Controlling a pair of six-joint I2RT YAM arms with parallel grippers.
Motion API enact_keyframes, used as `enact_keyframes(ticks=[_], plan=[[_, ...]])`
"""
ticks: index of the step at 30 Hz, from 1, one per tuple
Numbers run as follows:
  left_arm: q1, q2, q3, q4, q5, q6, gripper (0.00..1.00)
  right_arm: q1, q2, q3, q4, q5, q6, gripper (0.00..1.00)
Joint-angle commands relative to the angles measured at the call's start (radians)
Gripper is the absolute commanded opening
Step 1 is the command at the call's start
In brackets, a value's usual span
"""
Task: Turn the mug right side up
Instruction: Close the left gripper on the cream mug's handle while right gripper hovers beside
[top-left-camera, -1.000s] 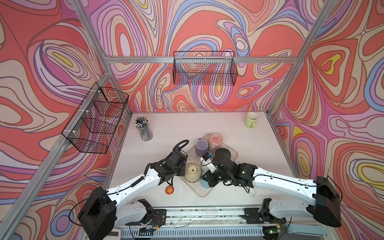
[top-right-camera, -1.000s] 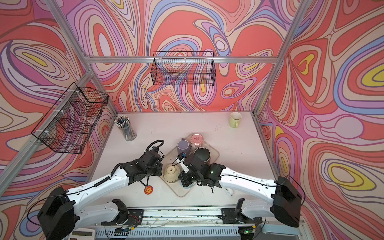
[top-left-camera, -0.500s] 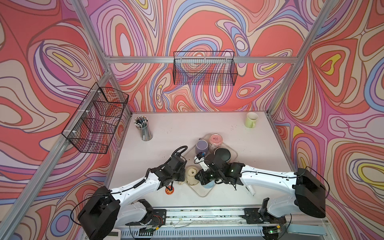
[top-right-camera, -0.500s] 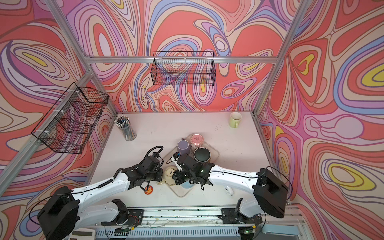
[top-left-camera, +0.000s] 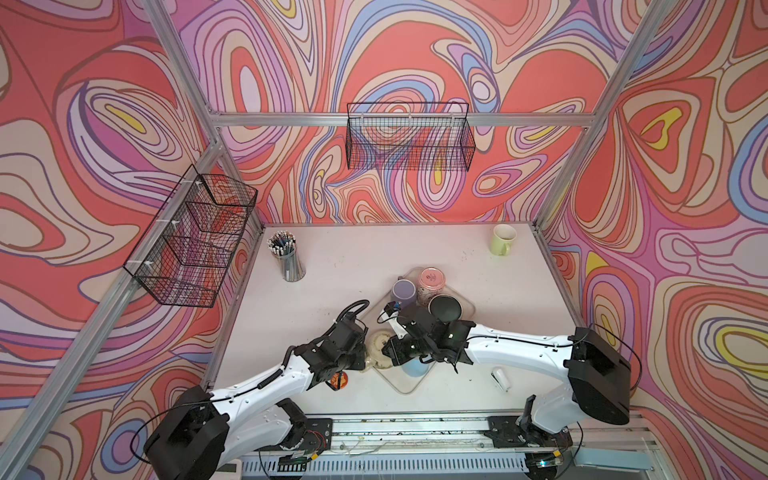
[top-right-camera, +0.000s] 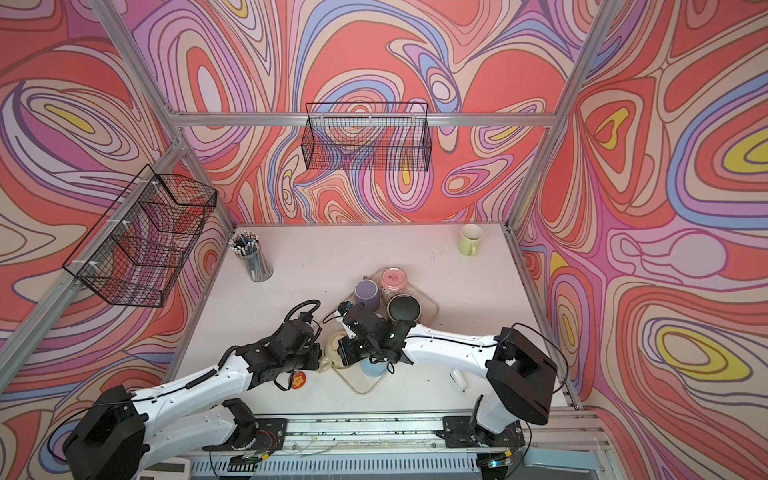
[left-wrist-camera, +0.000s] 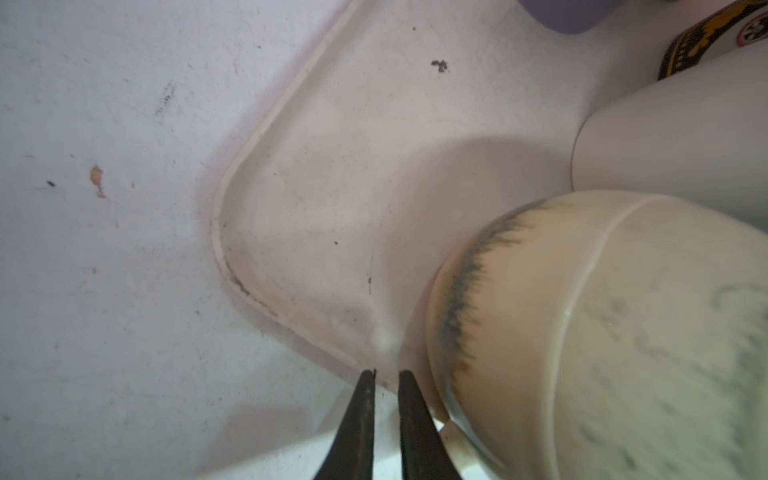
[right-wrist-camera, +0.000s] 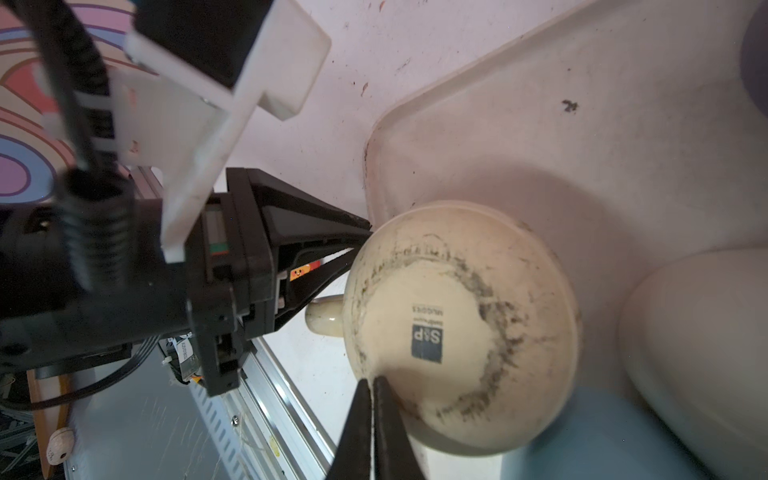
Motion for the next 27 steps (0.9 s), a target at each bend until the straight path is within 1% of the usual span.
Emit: enact_keyframes(ticks=[1,2,5,13,17,20,23,24,27], plan=[[-0.011,-0.016,-0.02,-0.003,0.007,-0.024,0.16,0.004,0.044,0.037,-0.035,0.055,-0.024,0.0],[-0.014,-0.017,-0.023,0.032,0.009,-0.026,0.16,0.003,0.054,0.046,-0.041,0.065,-0.03,0.0],[-0.027,-0.018,-0.031,0.049,0.012,-0.035,0.16,0.003,0.083,0.074,-0.057,0.085,-0.043,0.0],[-0.047,-0.026,-0.034,0.056,0.009,-0.055,0.16,-0.011,0.141,0.136,-0.085,0.117,-0.072,0.0],[-0.049,-0.069,-0.011,0.013,-0.001,-0.035,0.17,-0.034,0.129,0.137,-0.088,0.114,-0.08,0.0],[-0.049,-0.115,0.027,-0.085,-0.019,-0.007,0.2,-0.046,0.102,0.132,-0.089,0.113,-0.094,0.0],[-0.049,-0.15,0.067,-0.159,-0.012,0.027,0.24,-0.061,0.069,0.131,-0.091,0.105,-0.111,0.0],[-0.049,-0.157,0.114,-0.183,-0.002,0.038,0.25,-0.065,0.058,0.129,-0.091,0.099,-0.118,0.03],[-0.049,-0.165,0.168,-0.248,0.028,0.077,0.29,-0.084,0.018,0.124,-0.086,0.076,-0.129,0.16]])
